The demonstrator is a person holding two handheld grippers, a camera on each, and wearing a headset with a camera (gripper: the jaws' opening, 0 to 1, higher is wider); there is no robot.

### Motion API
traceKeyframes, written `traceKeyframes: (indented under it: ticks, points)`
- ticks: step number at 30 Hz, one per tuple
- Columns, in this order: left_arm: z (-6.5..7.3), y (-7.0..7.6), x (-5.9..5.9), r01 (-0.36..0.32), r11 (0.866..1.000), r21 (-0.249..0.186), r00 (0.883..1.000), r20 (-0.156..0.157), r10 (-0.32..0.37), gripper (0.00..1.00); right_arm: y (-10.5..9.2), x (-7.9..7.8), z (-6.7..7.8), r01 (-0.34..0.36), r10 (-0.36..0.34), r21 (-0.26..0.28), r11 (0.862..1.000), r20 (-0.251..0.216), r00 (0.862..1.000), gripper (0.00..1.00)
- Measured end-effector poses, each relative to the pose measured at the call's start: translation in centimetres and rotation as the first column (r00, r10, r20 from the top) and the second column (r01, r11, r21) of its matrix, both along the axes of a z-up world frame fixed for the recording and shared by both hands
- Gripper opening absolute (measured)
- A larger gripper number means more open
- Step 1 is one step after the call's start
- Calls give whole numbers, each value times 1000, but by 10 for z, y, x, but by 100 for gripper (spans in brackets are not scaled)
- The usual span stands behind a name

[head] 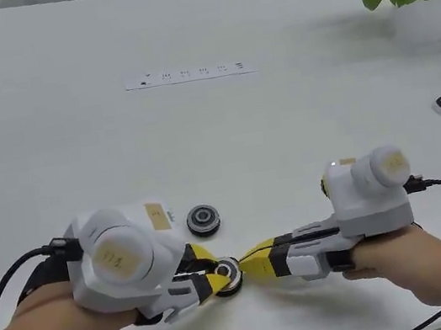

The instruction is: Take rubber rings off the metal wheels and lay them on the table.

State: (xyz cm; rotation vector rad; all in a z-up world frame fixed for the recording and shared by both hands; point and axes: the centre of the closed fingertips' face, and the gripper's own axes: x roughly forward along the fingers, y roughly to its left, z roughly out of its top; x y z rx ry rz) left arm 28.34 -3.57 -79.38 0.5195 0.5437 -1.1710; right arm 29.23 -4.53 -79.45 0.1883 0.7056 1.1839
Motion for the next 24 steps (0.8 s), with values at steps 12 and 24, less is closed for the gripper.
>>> traceKeyframes:
  ticks: [12,24]
  points:
    - [0,0,0,-4,1000,9,1000,2,4,12,6,-5,5,-29,28,19,999,4,1000,0]
    - [0,-2,0,-3,1000,10,1000,2,3,12,18,-15,16,-82,83,71,994,-2,997,0]
